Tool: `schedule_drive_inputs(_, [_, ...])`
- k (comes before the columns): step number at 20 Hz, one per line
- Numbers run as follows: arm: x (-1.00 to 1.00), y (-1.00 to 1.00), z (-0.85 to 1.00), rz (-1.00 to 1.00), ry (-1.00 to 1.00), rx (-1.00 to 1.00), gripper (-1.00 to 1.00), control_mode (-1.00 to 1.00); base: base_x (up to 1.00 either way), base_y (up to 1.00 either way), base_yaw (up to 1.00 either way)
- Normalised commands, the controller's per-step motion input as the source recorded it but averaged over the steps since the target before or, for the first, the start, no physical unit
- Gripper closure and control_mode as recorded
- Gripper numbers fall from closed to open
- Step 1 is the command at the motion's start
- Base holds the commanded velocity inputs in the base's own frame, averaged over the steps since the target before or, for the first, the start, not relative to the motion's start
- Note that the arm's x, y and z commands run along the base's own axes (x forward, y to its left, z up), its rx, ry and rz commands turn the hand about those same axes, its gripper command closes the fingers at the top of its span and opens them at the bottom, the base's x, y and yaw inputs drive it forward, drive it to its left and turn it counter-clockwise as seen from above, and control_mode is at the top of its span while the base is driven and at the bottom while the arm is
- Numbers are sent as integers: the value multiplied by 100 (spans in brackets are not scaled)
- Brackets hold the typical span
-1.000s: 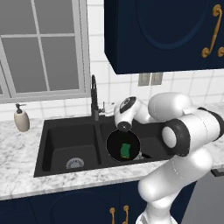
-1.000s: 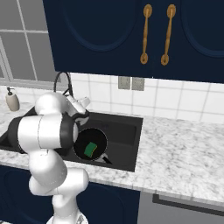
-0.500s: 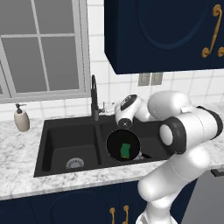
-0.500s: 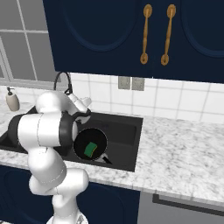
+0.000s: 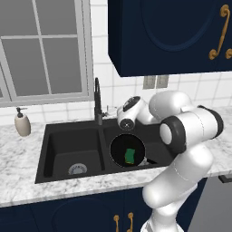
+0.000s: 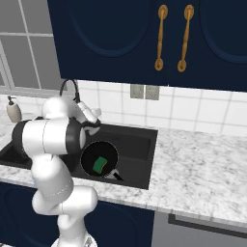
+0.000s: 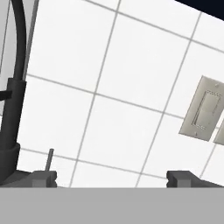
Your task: Pick the pan and sponge and place them into the sink. Then turn on the water.
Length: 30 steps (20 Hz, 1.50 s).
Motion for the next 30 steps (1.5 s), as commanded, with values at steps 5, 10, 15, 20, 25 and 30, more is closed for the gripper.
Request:
schedule_drive_inputs(5, [9, -5, -32, 0, 0, 13, -100, -100, 0, 0, 0])
schedule_drive_inputs(10, [4, -1, -34, 1, 0, 13, -100, -100, 0, 0, 0])
schedule_drive_inputs(15, [15, 0, -33, 0, 0, 12, -100, -100, 0, 0, 0])
schedule_drive_inputs(20, [16, 0, -31, 0, 0, 13, -100, -100, 0, 0, 0])
schedule_drive_inputs(25, [3, 0, -24, 0, 0, 14, -100, -100, 0, 0, 0])
schedule_drive_inputs(30, [1, 0, -22, 0, 1, 10, -100, -100, 0, 0, 0])
